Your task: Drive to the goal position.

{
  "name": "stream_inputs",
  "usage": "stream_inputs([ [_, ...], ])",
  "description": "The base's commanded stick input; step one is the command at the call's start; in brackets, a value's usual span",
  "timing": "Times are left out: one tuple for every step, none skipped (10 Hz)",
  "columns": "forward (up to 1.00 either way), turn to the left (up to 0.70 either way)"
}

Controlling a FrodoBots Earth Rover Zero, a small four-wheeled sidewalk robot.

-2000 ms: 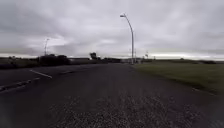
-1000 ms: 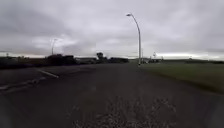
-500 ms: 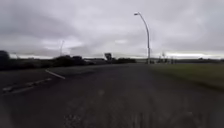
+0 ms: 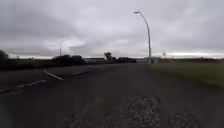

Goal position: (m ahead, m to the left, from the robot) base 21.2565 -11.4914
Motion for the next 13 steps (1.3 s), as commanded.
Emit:
stream_inputs([
  [0.7, 0.0],
  [0.7, 0.0],
  [0.85, 0.0],
  [0.85, 0.0],
  [1.0, 0.0],
  [1.0, 0.0],
  [1.0, -0.4],
  [1.0, -0.4],
  [1.0, 0.0],
  [1.0, 0.0],
  [1.0, 0.0],
  [1.0, 0.0],
  [1.0, 0.0],
])
